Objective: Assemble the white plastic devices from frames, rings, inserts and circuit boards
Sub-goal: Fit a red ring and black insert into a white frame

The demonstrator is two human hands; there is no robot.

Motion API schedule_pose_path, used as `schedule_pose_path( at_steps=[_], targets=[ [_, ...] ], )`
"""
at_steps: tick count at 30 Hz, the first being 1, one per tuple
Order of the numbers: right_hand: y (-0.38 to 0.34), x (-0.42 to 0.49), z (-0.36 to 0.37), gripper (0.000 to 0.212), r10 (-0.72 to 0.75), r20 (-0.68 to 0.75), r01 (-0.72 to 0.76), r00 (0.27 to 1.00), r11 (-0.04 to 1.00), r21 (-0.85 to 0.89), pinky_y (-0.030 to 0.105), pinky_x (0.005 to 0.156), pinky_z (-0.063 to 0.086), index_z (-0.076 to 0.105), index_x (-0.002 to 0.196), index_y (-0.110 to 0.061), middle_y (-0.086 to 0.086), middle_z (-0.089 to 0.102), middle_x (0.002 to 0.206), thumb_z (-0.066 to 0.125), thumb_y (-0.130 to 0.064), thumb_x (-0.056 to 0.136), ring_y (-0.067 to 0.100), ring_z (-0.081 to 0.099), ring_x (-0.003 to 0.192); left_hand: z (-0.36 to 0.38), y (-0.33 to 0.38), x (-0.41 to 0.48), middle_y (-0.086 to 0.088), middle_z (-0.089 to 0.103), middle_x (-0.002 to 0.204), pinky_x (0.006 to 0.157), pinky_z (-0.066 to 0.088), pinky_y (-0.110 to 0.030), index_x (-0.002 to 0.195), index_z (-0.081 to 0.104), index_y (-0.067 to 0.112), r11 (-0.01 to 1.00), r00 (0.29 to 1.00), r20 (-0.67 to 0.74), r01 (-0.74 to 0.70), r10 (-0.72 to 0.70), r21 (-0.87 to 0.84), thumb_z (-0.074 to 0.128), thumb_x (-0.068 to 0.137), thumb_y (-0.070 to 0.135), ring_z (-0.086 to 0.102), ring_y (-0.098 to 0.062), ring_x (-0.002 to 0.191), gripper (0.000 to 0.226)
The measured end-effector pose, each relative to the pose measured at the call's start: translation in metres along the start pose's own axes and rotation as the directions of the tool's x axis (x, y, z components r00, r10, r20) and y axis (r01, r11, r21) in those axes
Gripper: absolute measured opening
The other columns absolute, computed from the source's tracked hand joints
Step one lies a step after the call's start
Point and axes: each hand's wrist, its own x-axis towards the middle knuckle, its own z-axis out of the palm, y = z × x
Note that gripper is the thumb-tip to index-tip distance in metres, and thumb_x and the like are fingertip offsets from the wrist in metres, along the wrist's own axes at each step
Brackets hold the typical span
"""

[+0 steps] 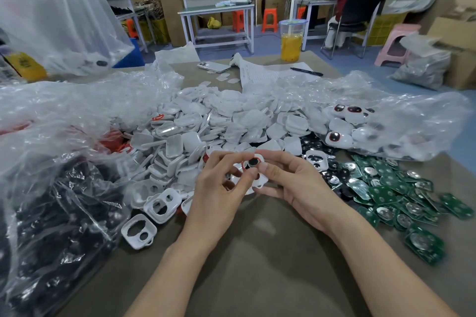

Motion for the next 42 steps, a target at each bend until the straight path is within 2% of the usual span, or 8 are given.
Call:
schedule_pose_path(
  at_steps=[6, 11, 13, 23, 29, 34, 39, 42],
  targets=[
    [0.001, 0.001, -0.001, 0.031, 0.01, 0.0, -0.01, 1.0, 1.0, 0.023, 0.03, 0.078, 0.059, 0.072, 0.117, -0.013, 0.011, 0.074, 0.114, 0.073, -0.019, 0.086, 0.021, 0.071, 0.108, 0.001, 0.002, 0.001, 0.018, 0.058, 0.108, 0.071, 0.055, -0.02, 0.105, 0.069, 0.05, 1.0, 1.0, -0.007, 0.007, -0.007, -0.011, 0.065, 0.085, 0.048, 0.065, -0.004, 0.092, 0.021],
    [-0.001, 0.001, 0.0, 0.037, 0.022, 0.009, -0.022, 1.0, 0.998, 0.058, 0.031, 0.08, 0.059, 0.068, 0.123, -0.007, 0.013, 0.073, 0.116, 0.072, -0.016, 0.087, 0.022, 0.07, 0.109, 0.0, 0.003, 0.001, 0.015, 0.058, 0.108, 0.073, 0.06, -0.039, 0.105, 0.072, 0.045, 0.998, 0.999, -0.015, 0.034, -0.035, -0.056, 0.067, 0.083, 0.05, 0.065, -0.009, 0.089, 0.023],
    [-0.001, 0.001, 0.001, 0.039, 0.025, 0.005, -0.026, 1.0, 0.997, 0.07, 0.031, 0.079, 0.059, 0.066, 0.124, -0.005, 0.014, 0.072, 0.118, 0.071, -0.015, 0.087, 0.023, 0.07, 0.109, 0.0, 0.004, 0.001, 0.015, 0.058, 0.107, 0.072, 0.061, -0.042, 0.105, 0.072, 0.045, 0.997, 0.999, -0.01, 0.038, -0.039, -0.061, 0.067, 0.084, 0.05, 0.064, -0.009, 0.088, 0.022],
    [-0.002, 0.0, 0.003, 0.039, 0.054, 0.013, -0.055, 0.998, 0.991, 0.122, 0.033, 0.077, 0.061, 0.064, 0.124, 0.0, 0.016, 0.074, 0.111, 0.069, -0.011, 0.086, 0.023, 0.073, 0.1, -0.001, 0.007, 0.001, 0.013, 0.061, 0.105, 0.073, 0.05, -0.017, 0.1, 0.074, 0.047, 0.986, 0.996, 0.01, 0.085, -0.084, -0.146, 0.076, 0.086, 0.032, 0.064, -0.007, 0.087, 0.021],
    [-0.003, 0.0, 0.003, 0.037, 0.068, 0.01, -0.069, 0.998, 0.988, 0.137, 0.033, 0.076, 0.062, 0.067, 0.12, -0.002, 0.019, 0.073, 0.112, 0.068, -0.01, 0.085, 0.022, 0.074, 0.091, 0.0, 0.005, 0.002, -0.001, 0.073, 0.099, 0.076, 0.059, -0.037, 0.098, 0.076, 0.044, 0.925, 0.974, 0.066, 0.226, -0.216, -0.307, 0.079, 0.087, 0.024, 0.069, -0.018, 0.089, 0.023],
    [-0.004, -0.001, 0.004, 0.037, 0.065, 0.01, -0.066, 0.998, 0.987, 0.148, 0.032, 0.075, 0.062, 0.067, 0.119, -0.001, 0.019, 0.073, 0.108, 0.069, -0.009, 0.083, 0.023, 0.074, 0.089, -0.001, 0.01, 0.003, -0.011, 0.073, 0.091, 0.063, 0.055, -0.025, 0.096, 0.079, 0.037, 0.865, 0.962, 0.109, 0.274, -0.252, -0.421, 0.079, 0.08, 0.025, 0.064, -0.014, 0.074, 0.02],
    [-0.004, -0.001, 0.004, 0.033, 0.069, -0.002, -0.068, 0.998, 0.987, 0.146, 0.034, 0.076, 0.062, 0.071, 0.115, -0.005, 0.018, 0.074, 0.108, 0.07, -0.01, 0.082, 0.024, 0.074, 0.09, 0.0, 0.012, 0.003, -0.008, 0.075, 0.088, 0.061, 0.054, -0.023, 0.096, 0.079, 0.032, 0.819, 0.951, 0.156, 0.309, -0.267, -0.484, 0.078, 0.076, 0.027, 0.061, -0.014, 0.07, 0.02],
    [-0.006, -0.001, 0.004, 0.028, 0.081, 0.015, -0.082, 0.997, 0.981, 0.175, 0.033, 0.073, 0.062, 0.076, 0.109, -0.007, 0.018, 0.074, 0.108, 0.071, -0.009, 0.082, 0.026, 0.074, 0.088, -0.004, 0.012, 0.003, -0.011, 0.075, 0.094, 0.064, 0.054, -0.025, 0.102, 0.078, 0.029, 0.802, 0.944, 0.188, 0.328, -0.27, -0.499, 0.079, 0.078, 0.031, 0.062, -0.02, 0.073, 0.024]
  ],
)
